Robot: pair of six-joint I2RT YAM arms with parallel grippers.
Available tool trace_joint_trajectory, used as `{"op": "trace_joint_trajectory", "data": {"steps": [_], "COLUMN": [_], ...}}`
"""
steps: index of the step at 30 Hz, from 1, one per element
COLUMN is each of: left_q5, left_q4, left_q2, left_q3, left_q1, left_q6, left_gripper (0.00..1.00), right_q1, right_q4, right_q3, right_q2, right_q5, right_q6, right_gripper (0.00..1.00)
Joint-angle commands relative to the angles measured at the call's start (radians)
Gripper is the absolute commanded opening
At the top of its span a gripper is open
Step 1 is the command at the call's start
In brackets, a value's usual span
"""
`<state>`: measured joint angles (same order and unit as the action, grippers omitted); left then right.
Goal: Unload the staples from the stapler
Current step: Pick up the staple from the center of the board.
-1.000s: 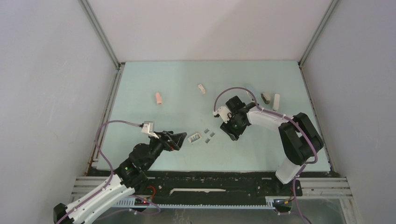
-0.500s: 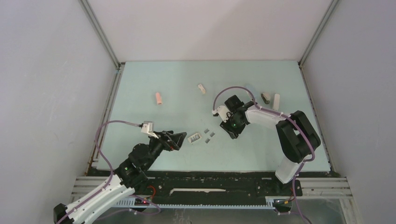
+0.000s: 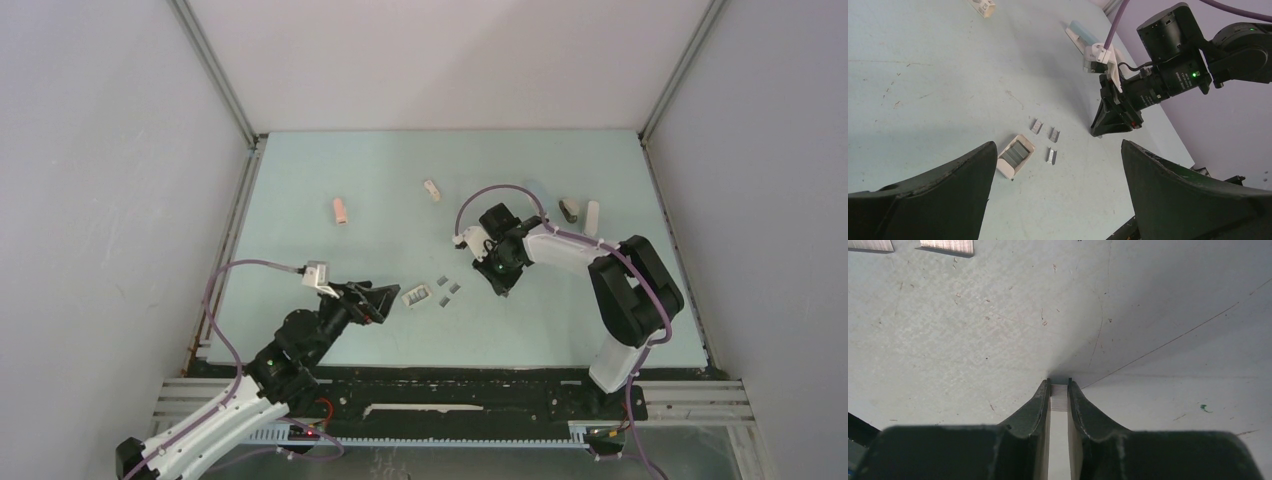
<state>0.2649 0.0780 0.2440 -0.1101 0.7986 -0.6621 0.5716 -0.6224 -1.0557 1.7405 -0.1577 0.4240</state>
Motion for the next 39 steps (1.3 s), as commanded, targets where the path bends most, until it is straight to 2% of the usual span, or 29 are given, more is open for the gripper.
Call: {"op": "trace_joint_trajectory", "data": {"steps": [1, 14, 29, 39], "left_q5": [-0.005, -0.019, 0.014, 0.05], "left_q4": [0.022, 0.077, 0.167, 0.183], "left_q2": [-0.008, 0.033, 0.236, 0.31], "left_q3": [0.018, 0.044, 0.029, 0.03], "left_q1": [-0.004, -0.005, -0.006, -0.012], "left_q6": [-0.01, -0.036, -0.054, -0.099], "left_gripper": [1.0, 1.0, 1.0, 0.99], "right_q1": [0.006, -0.001, -0.012, 0.025], "right_q4": [-0.009, -0.008, -0.014, 0.021], "right_q3": [-0.027, -0.019, -0.01, -0.004], "right_q2": [0.01, -0.086, -0.193, -0.241], "right_q5": [0.024, -0.07, -0.332, -0.426], "right_q6": [-0.01, -0.042, -0.094, -0.152], "right_gripper": [0.19, 0.14, 0.12, 0.13]}}
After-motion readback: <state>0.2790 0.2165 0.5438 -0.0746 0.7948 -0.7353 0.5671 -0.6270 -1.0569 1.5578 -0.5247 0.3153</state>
